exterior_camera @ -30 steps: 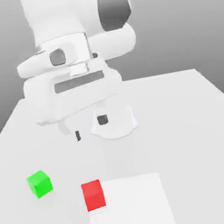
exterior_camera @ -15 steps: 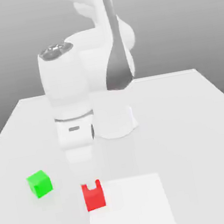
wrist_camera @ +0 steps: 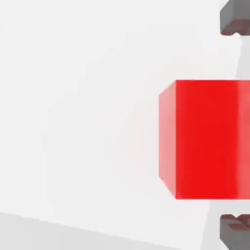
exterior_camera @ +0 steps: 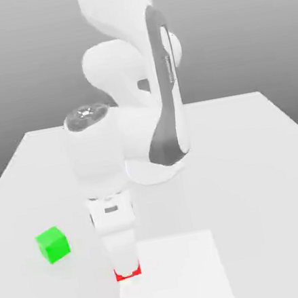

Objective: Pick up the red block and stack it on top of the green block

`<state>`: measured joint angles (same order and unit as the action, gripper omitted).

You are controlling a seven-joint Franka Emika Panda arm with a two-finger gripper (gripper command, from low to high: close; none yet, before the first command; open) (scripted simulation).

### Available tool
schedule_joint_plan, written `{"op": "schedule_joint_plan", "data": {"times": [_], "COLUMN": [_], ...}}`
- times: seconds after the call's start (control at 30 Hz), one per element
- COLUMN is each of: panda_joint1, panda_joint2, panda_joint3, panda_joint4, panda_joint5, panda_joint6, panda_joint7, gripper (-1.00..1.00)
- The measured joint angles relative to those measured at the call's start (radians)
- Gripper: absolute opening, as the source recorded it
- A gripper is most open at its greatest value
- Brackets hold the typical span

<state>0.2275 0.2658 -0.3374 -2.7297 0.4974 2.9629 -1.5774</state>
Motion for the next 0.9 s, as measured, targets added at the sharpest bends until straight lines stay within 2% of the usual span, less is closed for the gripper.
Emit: {"op": "schedule_joint_plan", "data": {"times": [0.23,0.33,0.57,0.7,0.9], "panda_joint1": [-0.001,0.06,0.149,0.138,-0.015], "panda_joint2": [0.005,-0.043,-0.186,-0.26,-0.37], "panda_joint3": [0.004,-0.078,-0.234,-0.261,-0.365], "panda_joint4": [0.001,-0.008,-0.039,-0.057,-0.068], "panda_joint5": [0.015,-0.071,-0.357,-0.484,-0.636], "panda_joint6": [0.001,-0.031,-0.12,-0.172,-0.253], "panda_joint7": [-0.011,0.051,0.261,0.339,0.172], "gripper": [-1.0,-1.0,-1.0,-1.0,-1.0]}}
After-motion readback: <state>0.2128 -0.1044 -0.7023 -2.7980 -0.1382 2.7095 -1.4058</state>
